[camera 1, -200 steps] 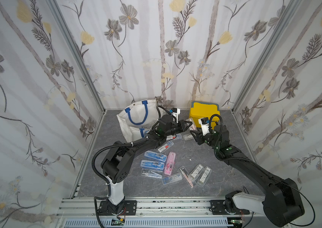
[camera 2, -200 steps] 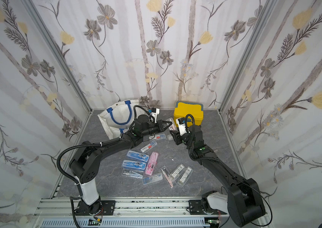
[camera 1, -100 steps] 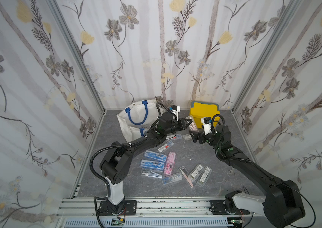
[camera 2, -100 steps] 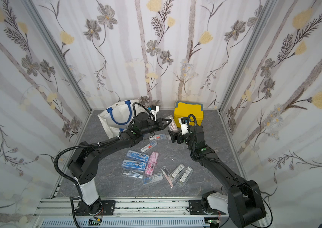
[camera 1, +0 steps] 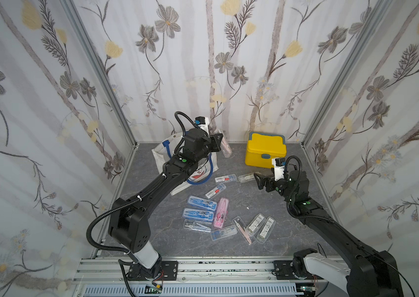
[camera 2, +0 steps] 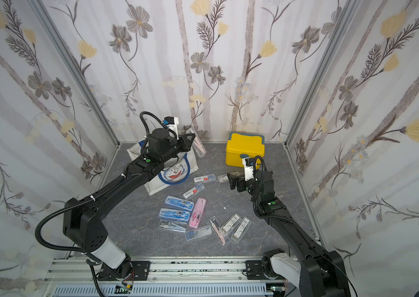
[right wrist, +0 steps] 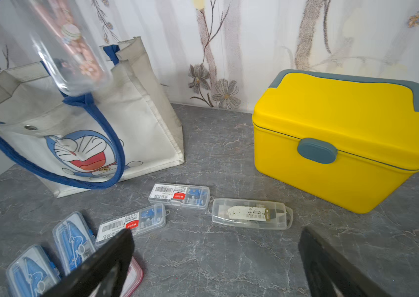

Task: Put the compass set into the canvas bag
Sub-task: Place the compass set in the canvas bag.

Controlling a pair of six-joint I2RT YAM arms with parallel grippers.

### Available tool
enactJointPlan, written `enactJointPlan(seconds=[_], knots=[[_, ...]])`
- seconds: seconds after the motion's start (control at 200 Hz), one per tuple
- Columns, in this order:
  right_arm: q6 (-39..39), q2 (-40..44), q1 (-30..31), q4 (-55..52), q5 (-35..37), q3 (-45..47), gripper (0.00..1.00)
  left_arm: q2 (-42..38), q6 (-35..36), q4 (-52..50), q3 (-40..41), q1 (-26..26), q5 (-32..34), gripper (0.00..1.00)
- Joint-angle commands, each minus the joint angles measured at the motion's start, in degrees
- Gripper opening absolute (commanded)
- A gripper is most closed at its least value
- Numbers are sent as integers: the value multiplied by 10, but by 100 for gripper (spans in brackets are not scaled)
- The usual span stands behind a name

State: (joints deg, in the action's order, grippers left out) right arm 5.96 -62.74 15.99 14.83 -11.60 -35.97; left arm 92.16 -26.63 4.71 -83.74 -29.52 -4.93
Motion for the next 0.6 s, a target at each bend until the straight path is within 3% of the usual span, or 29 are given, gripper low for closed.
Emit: enactJointPlan(seconds=[0.0,0.265,0.595], knots=[[1,-9,0,13,15,0,100,-28,50,-37,4,21,77,4],[1,-40,0,-5,25,-12,99,-57,100,-108,25,71,185,6],[0,-52,0,-2,33,-16,99,10,142,-169,31,84,272,7]])
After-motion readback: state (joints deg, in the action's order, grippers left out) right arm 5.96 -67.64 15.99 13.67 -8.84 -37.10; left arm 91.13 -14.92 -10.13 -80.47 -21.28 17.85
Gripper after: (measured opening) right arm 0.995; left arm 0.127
